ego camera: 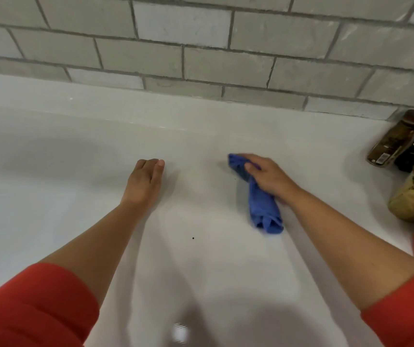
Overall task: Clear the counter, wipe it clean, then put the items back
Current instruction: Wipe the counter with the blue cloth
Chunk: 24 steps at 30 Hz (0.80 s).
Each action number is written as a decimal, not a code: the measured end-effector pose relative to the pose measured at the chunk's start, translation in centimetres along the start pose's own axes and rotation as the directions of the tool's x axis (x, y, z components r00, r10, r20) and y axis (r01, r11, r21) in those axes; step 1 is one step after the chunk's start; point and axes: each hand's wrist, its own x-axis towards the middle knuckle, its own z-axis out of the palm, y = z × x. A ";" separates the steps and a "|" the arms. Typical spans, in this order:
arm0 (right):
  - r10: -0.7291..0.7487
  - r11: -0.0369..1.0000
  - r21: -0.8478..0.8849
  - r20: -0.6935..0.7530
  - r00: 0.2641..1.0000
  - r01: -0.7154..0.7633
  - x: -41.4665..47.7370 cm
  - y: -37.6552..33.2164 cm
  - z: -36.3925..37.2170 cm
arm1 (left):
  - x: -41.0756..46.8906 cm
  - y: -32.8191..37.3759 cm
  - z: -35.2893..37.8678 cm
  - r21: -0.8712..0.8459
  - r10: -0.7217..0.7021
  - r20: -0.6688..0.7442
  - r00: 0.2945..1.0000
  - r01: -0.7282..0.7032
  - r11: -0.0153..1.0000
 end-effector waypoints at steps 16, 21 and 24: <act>-0.153 0.936 -0.290 0.179 0.972 0.201 1.7 -2.3 7.0 | 0.2 -0.4 -0.1 -0.058 -0.016 -0.014 1.000 0.015 0.998; -0.112 0.981 0.165 0.053 0.992 0.102 0.9 -1.7 2.5 | 0.0 0.0 -0.2 -0.070 -0.011 -0.001 1.000 0.011 0.997; 0.069 0.996 -0.049 -0.132 0.989 -0.076 4.4 2.1 -1.9 | 0.1 0.0 -0.1 -0.067 -0.008 -0.015 1.000 0.007 0.998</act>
